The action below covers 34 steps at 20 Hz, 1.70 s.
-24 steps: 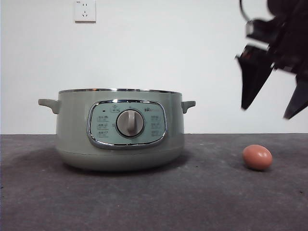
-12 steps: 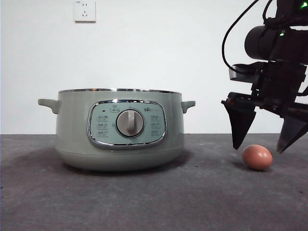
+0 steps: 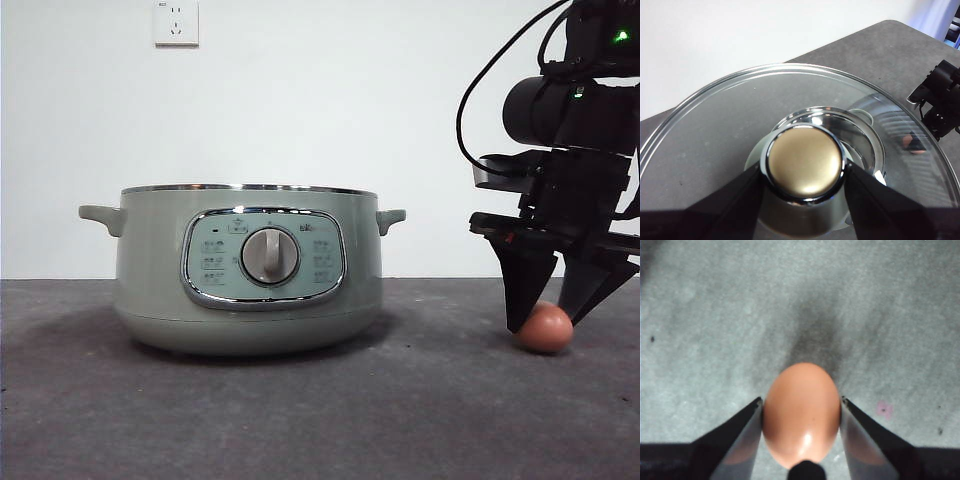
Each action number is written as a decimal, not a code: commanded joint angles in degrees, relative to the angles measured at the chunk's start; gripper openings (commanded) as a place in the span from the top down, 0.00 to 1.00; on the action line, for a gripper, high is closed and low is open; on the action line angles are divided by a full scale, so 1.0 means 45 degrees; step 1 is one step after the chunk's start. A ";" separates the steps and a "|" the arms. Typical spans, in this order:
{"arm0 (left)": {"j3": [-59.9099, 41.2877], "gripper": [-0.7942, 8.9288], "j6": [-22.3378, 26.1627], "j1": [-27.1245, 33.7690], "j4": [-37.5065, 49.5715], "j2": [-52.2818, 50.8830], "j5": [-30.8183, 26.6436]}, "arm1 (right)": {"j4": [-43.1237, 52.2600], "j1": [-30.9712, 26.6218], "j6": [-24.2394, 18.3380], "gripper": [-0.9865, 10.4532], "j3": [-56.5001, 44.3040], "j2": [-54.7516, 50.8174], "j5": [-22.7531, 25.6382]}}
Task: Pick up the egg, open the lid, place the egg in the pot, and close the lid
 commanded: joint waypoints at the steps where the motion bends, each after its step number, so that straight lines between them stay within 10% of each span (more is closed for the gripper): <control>1: 0.0131 0.93 -0.0044 0.0039 0.0627 -0.0160 0.0092 | 0.0049 0.0024 0.0126 0.93 -0.0005 0.0117 -0.0325; 14: 0.0131 0.93 -0.0039 0.0039 0.0583 -0.0214 0.0058 | -0.1229 0.1341 0.0131 0.93 0.4129 -0.2968 -0.0724; 24: 0.0131 0.93 -0.0180 0.0039 0.0277 -0.0763 0.0058 | -0.0947 0.4901 0.0117 0.93 0.9326 0.1588 -0.0651; 34: 0.0131 0.93 -0.0272 0.0039 0.0097 -0.0869 0.0063 | -0.1457 0.5450 -0.0486 0.93 1.0438 0.5134 0.0170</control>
